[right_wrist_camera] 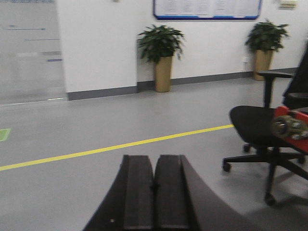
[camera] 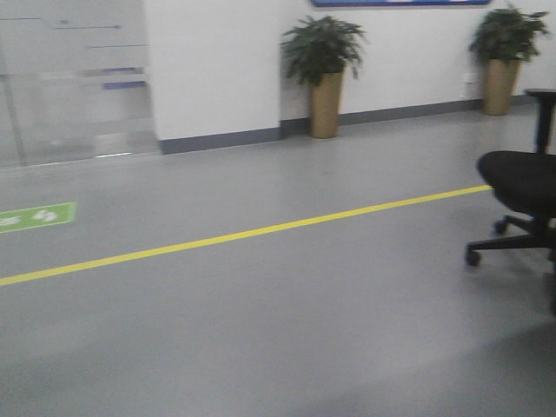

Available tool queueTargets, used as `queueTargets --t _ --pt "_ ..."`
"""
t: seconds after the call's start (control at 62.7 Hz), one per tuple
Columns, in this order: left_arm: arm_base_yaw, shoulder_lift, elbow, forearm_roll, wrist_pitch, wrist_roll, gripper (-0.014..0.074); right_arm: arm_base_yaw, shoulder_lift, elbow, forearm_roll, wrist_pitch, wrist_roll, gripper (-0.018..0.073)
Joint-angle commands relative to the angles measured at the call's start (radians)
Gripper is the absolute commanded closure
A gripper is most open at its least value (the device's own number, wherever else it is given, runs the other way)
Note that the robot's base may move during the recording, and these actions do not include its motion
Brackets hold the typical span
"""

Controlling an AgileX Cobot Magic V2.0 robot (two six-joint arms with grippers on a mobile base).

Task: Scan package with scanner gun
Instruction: 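Turn the base and drive up to the red-framed black table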

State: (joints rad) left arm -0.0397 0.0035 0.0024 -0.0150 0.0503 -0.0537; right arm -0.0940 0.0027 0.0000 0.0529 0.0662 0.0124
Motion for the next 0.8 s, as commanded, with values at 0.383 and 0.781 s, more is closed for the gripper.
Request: queueTargets --t 0.383,0.781 --pt "-0.001 -0.003 -0.002 0.002 -0.016 -0.004 0.0707 -0.002 -0.003 0.0 0.002 -0.015 0.001 0.0722" --pt "-0.001 -0.003 -0.002 0.002 -0.016 -0.004 0.0707 -0.002 -0.003 0.0 0.002 -0.015 0.001 0.0722"
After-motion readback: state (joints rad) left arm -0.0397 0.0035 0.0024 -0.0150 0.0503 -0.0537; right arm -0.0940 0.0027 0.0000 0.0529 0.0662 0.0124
